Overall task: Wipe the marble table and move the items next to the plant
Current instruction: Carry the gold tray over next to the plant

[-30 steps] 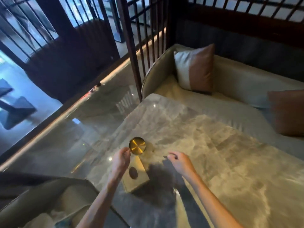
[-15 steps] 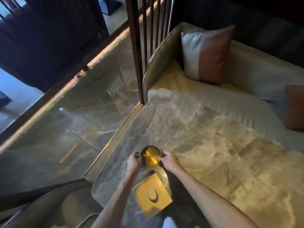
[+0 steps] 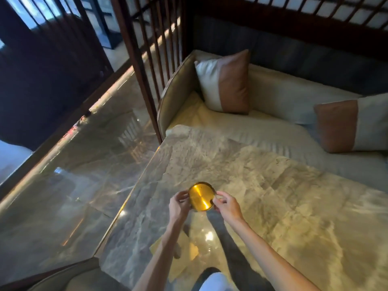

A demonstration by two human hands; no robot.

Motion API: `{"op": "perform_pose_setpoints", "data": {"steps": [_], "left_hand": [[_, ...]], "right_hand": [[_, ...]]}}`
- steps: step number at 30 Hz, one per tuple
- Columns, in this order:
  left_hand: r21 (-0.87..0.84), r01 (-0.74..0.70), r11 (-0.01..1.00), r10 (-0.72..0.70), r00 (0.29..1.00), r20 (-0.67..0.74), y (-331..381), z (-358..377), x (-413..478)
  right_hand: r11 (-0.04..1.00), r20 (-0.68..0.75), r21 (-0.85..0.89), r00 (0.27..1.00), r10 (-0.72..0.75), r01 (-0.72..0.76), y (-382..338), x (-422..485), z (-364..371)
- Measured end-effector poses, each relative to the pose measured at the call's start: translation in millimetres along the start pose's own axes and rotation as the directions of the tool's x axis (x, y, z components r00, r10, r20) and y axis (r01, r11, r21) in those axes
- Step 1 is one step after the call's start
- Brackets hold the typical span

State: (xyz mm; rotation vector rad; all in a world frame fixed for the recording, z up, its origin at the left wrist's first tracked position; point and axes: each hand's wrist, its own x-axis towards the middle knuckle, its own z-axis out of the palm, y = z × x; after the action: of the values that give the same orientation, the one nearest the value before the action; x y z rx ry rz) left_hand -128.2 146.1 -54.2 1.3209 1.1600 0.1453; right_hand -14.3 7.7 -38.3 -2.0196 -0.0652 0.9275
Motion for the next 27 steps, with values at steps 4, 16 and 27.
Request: {"op": "perform_pose_setpoints", "data": {"steps": [4,16,27], "left_hand": [[0.062,-0.12,0.991,0.112,0.987,0.117,4,75,-44],[0.176,-0.231,0.957,0.168,0.935,0.313,16,281,-261],[0.219,-0.288,0.932,0.117,0.812,0.571,1,409,-316]], "right_hand": [[0.988,-0.11,0.143,0.993,-0.041,0.056,20,-43,-88],[0.915,-0.211,0.4,0.976,0.043,0.046,163,-170,-316],[0.921,-0.485,0.384,0.862,0.145,0.06,240,-230,-415]]}}
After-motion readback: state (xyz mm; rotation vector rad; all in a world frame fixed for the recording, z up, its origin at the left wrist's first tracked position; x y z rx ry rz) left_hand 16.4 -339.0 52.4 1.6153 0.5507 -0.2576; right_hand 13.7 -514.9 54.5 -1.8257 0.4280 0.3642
